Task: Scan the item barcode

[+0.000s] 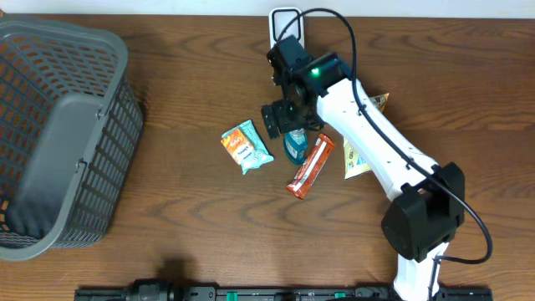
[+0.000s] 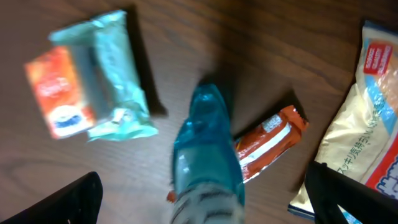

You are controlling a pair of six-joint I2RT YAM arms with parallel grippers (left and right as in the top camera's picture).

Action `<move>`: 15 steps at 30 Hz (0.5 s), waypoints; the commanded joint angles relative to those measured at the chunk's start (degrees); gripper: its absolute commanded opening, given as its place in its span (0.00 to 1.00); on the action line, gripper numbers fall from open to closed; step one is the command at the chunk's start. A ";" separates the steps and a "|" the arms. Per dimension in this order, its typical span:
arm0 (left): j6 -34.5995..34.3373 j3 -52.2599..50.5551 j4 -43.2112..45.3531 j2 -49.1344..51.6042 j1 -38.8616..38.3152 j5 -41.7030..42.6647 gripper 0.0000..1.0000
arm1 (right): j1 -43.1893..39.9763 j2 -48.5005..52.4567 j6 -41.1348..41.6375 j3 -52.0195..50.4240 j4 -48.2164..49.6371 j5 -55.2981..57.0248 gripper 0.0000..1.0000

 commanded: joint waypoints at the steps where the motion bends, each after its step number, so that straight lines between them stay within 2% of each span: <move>1: 0.96 -0.42 0.17 -0.02 0.20 -0.04 0.98 | 0.04 0.17 1.99 -2.80 0.94 1.57 0.99; 7: 0.96 -0.42 0.17 -0.02 0.20 -0.04 0.98 | 0.22 0.20 1.33 -6.99 4.94 1.53 0.99; 12: 0.96 -0.42 0.15 -0.02 0.20 -0.04 0.98 | 0.13 0.22 1.33 -9.11 6.86 1.53 0.93; 15: 0.94 -0.44 0.11 -0.02 0.20 -0.04 0.98 | 0.04 0.22 1.33 -9.88 7.58 1.38 0.86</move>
